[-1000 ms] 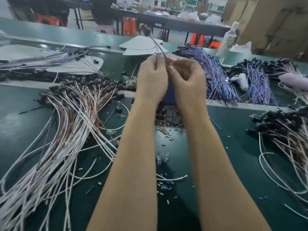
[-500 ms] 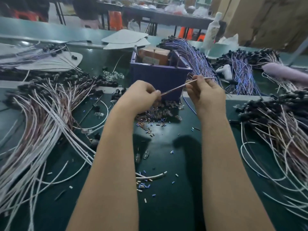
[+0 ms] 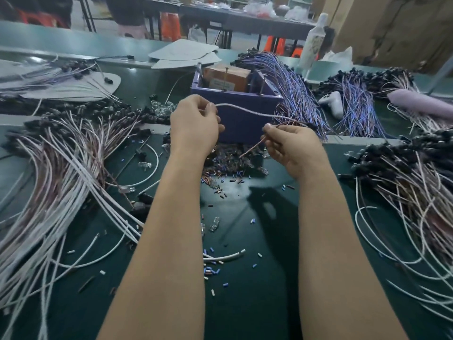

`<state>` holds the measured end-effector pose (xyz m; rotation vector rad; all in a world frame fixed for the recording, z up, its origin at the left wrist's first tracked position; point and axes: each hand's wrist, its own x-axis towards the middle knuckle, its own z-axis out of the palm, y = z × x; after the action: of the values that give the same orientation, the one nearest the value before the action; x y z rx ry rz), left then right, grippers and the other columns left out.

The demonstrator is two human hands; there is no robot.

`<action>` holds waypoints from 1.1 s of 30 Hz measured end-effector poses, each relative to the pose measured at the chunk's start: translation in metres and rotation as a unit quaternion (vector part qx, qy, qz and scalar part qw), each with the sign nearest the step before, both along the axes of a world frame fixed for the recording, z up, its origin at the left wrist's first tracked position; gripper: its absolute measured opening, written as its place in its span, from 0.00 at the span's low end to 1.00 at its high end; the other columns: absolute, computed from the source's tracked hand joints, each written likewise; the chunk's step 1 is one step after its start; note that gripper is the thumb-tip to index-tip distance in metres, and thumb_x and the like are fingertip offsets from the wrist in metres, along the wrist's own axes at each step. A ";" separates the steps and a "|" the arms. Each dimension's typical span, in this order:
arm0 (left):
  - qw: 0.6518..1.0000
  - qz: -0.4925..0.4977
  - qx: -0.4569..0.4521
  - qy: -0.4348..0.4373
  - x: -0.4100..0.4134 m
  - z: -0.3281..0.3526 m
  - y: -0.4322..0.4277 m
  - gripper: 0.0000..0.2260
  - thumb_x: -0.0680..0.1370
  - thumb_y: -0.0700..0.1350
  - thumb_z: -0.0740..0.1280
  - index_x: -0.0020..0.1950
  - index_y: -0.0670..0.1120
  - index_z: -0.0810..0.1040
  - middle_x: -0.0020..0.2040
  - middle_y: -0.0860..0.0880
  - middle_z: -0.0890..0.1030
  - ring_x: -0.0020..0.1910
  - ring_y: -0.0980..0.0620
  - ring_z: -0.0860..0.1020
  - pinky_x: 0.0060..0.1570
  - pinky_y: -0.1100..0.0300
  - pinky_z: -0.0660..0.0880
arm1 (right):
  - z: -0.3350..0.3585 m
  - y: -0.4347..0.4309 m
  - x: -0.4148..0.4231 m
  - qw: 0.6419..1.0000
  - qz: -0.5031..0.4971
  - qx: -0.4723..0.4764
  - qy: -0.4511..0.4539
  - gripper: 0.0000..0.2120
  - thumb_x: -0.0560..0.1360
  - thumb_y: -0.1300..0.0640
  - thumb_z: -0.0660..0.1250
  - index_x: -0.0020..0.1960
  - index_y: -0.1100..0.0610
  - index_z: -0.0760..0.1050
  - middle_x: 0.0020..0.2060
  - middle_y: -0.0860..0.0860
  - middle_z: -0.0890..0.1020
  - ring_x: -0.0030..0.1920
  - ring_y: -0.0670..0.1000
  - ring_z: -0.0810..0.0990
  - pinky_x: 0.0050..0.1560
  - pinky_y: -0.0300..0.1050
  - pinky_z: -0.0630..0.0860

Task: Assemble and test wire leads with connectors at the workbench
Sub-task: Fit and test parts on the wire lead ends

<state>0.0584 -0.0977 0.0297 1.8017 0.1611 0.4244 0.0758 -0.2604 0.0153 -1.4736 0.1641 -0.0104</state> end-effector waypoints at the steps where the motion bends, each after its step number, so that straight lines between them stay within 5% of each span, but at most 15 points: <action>1: 1.000 0.011 -0.009 -0.013 0.000 0.001 0.000 0.08 0.82 0.42 0.59 0.44 0.46 0.74 0.38 0.50 0.80 0.34 0.57 0.81 0.47 0.52 0.81 | 0.001 0.000 -0.002 0.999 0.034 -0.010 0.002 0.04 0.76 0.63 0.68 0.42 0.61 0.76 0.28 0.51 0.80 0.24 0.41 0.76 0.27 0.31 0.73; 6: 0.995 -0.071 -0.009 -0.066 -0.006 0.011 -0.012 0.06 0.80 0.43 0.62 0.45 0.47 0.77 0.41 0.52 0.82 0.43 0.55 0.82 0.53 0.55 0.79 | 0.002 0.024 -0.014 0.958 0.267 -0.095 -0.044 0.08 0.76 0.65 0.66 0.41 0.57 0.80 0.29 0.50 0.81 0.28 0.43 0.77 0.34 0.32 0.77; 9: 0.987 -0.120 0.064 -0.081 -0.008 0.012 -0.022 0.05 0.79 0.44 0.64 0.47 0.46 0.79 0.46 0.49 0.83 0.49 0.52 0.80 0.56 0.55 0.76 | -0.004 0.040 -0.014 0.949 0.289 -0.103 -0.068 0.14 0.74 0.71 0.64 0.35 0.58 0.79 0.27 0.51 0.80 0.29 0.46 0.77 0.33 0.36 0.77; 16: 0.975 -0.170 0.095 -0.110 -0.009 0.012 -0.024 0.04 0.79 0.46 0.65 0.49 0.51 0.80 0.50 0.51 0.82 0.51 0.55 0.79 0.55 0.61 0.74 | -0.005 0.045 -0.014 0.970 0.205 -0.042 -0.125 0.12 0.75 0.74 0.59 0.40 0.60 0.75 0.32 0.57 0.76 0.38 0.57 0.73 0.41 0.52 0.72; 20: 0.979 -0.110 0.153 -0.076 -0.005 0.008 -0.015 0.12 0.81 0.46 0.60 0.62 0.47 0.77 0.57 0.48 0.80 0.54 0.54 0.77 0.55 0.64 0.71 | 0.009 0.036 -0.011 0.984 0.091 0.042 -0.149 0.07 0.77 0.67 0.63 0.43 0.60 0.76 0.33 0.55 0.79 0.32 0.51 0.76 0.35 0.42 0.76; 25: 0.985 -0.133 0.107 0.026 -0.005 0.001 -0.009 0.12 0.82 0.46 0.57 0.47 0.45 0.79 0.35 0.50 0.80 0.34 0.57 0.79 0.36 0.65 0.75 | 0.015 0.018 -0.004 0.981 -0.040 0.112 -0.153 0.08 0.78 0.65 0.64 0.40 0.58 0.74 0.26 0.49 0.80 0.27 0.44 0.77 0.32 0.34 0.76; 29: 0.985 -0.166 0.025 0.047 -0.008 0.005 -0.014 0.13 0.83 0.45 0.57 0.41 0.45 0.74 0.36 0.47 0.80 0.28 0.56 0.79 0.30 0.65 0.77 | 0.012 0.018 -0.002 0.977 -0.085 0.106 -0.162 0.09 0.78 0.65 0.63 0.40 0.58 0.72 0.26 0.48 0.78 0.27 0.43 0.77 0.32 0.35 0.76; 33: 0.980 -0.184 0.057 0.052 -0.009 0.004 -0.015 0.12 0.82 0.43 0.58 0.45 0.42 0.77 0.31 0.49 0.78 0.22 0.59 0.73 0.26 0.67 0.73 | 0.009 0.017 0.001 0.972 -0.110 0.133 -0.160 0.10 0.79 0.65 0.62 0.40 0.57 0.71 0.26 0.49 0.78 0.25 0.43 0.77 0.31 0.35 0.76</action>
<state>0.0496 -0.1123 0.0341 1.9167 -0.1259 0.0762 0.0765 -0.2433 0.0244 -1.1619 0.0617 -0.3904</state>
